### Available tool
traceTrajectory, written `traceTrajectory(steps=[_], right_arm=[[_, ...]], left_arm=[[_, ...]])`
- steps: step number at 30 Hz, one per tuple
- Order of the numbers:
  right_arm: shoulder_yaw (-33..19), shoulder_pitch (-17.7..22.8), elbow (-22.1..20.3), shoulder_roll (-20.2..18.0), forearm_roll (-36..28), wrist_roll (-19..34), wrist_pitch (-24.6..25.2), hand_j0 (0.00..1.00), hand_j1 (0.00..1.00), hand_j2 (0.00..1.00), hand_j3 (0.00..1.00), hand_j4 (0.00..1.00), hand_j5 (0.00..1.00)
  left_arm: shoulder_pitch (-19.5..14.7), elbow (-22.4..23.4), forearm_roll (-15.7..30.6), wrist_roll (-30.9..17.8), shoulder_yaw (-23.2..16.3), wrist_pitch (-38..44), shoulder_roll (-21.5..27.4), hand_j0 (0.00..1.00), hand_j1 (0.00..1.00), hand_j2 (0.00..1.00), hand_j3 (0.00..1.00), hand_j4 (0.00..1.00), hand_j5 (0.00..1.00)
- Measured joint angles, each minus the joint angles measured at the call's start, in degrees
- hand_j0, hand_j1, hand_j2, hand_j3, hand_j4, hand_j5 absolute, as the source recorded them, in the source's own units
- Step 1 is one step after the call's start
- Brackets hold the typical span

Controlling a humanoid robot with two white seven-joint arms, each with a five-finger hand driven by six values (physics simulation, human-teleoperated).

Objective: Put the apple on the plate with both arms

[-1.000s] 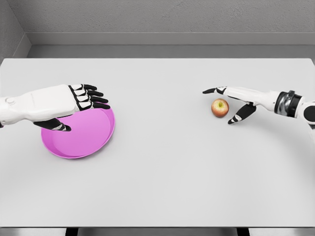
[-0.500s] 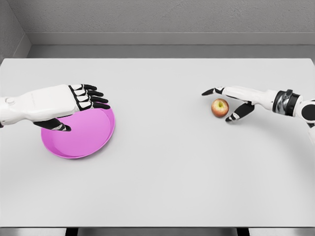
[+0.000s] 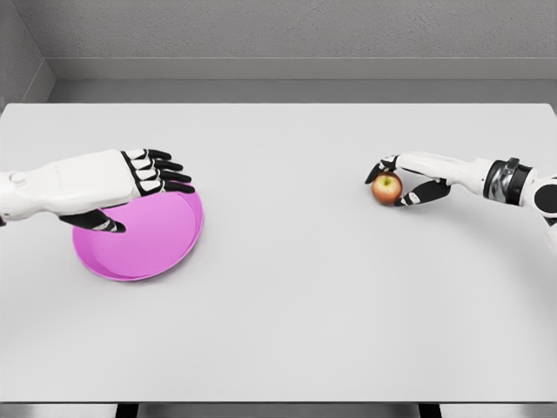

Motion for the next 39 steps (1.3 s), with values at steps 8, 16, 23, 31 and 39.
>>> traceTrajectory(steps=[8, 16, 23, 31, 39], right_arm=[[-0.4, -0.1, 0.0, 0.2, -0.1, 0.0, 0.0, 0.54, 0.54, 0.54, 0.54, 0.54, 0.54], [0.5, -0.4, -8.0, 1.3, -0.5, 0.0, 0.0, 0.51, 0.51, 0.51, 0.51, 0.51, 0.51], [5.0, -1.8, -11.6, 6.2, -0.6, 0.1, -0.1, 0.51, 0.51, 0.51, 0.51, 0.51, 0.51], [9.6, -2.4, -12.3, 8.2, -0.4, 0.0, 0.0, 0.52, 0.52, 0.52, 0.52, 0.52, 0.52], [3.7, -1.9, -12.1, 5.1, -0.3, 0.0, 0.0, 1.0, 1.0, 1.0, 1.0, 1.0, 1.0]], left_arm=[[-0.4, 0.0, 0.0, 0.0, 0.0, 0.0, 0.0, 1.0, 1.0, 1.0, 1.0, 1.0, 1.0], [-1.5, 0.0, 0.1, 0.1, 0.1, 0.0, 0.6, 1.0, 1.0, 1.0, 1.0, 1.0, 1.0], [-1.5, 0.0, 0.1, 0.1, 0.2, 0.0, 0.9, 1.0, 1.0, 1.0, 1.0, 1.0, 1.0], [-1.5, 0.0, 0.1, 0.1, 0.1, 0.0, 0.9, 1.0, 1.0, 1.0, 1.0, 1.0, 1.0], [-1.5, 0.0, 0.1, 0.1, 0.1, 0.0, 0.9, 1.0, 1.0, 1.0, 1.0, 1.0, 1.0]])
